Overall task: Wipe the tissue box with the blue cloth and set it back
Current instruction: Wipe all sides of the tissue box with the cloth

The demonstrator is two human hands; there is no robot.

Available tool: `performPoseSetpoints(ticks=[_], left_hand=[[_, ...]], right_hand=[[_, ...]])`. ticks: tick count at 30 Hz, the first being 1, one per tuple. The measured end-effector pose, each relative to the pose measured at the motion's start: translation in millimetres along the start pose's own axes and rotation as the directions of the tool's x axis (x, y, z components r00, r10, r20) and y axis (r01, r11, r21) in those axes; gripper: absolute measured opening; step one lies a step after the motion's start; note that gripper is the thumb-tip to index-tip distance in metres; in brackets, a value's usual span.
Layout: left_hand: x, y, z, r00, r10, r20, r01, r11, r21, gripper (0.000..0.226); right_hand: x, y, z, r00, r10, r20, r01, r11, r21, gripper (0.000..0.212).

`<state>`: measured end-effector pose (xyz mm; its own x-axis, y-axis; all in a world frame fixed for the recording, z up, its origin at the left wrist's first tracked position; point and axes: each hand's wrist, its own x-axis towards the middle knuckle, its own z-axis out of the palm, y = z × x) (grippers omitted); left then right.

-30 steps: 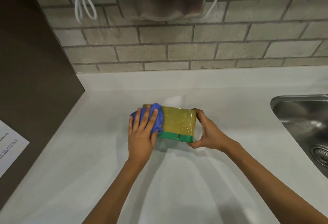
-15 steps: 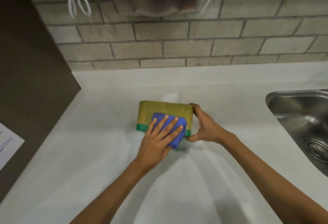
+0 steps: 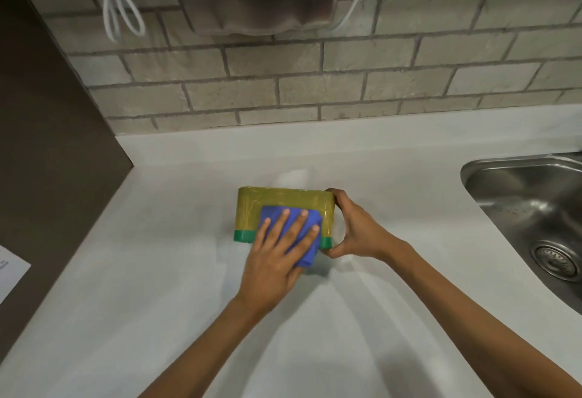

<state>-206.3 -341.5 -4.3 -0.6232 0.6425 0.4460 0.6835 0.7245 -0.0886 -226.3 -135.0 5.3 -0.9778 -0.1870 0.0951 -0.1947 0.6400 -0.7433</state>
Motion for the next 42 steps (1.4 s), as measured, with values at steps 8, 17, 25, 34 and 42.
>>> performPoseSetpoints(ticks=[8, 17, 25, 34, 42], left_hand=[[32.8, -25.1, -5.9, 0.993, -0.113, -0.018, 0.112, 0.993, -0.043, 0.05], [29.0, 18.9, 10.7, 0.998, 0.005, -0.06, 0.001, 0.995, 0.1, 0.063], [26.3, -20.4, 8.6, 0.777, -0.62, -0.106, 0.606, 0.783, -0.139, 0.053], [29.3, -33.3, 6.0, 0.222, -0.97, 0.101, 0.804, 0.123, -0.581, 0.05], [41.9, 39.7, -8.2, 0.217, -0.917, 0.333, 0.698, -0.093, -0.71, 0.062]], right_hand=[[-4.3, -2.0, 2.7, 0.999, -0.004, -0.037, 0.005, 1.0, 0.025, 0.096], [-3.9, -2.5, 3.6, 1.0, -0.012, -0.011, 0.012, 1.0, -0.017, 0.102], [-6.1, -9.1, 15.3, 0.998, -0.029, -0.061, 0.025, 0.998, -0.059, 0.097], [-10.3, -24.1, 41.8, 0.978, -0.134, -0.161, 0.078, 0.947, -0.311, 0.098], [-5.5, -42.7, 67.1, 0.929, -0.235, -0.285, 0.039, 0.83, -0.556, 0.076]])
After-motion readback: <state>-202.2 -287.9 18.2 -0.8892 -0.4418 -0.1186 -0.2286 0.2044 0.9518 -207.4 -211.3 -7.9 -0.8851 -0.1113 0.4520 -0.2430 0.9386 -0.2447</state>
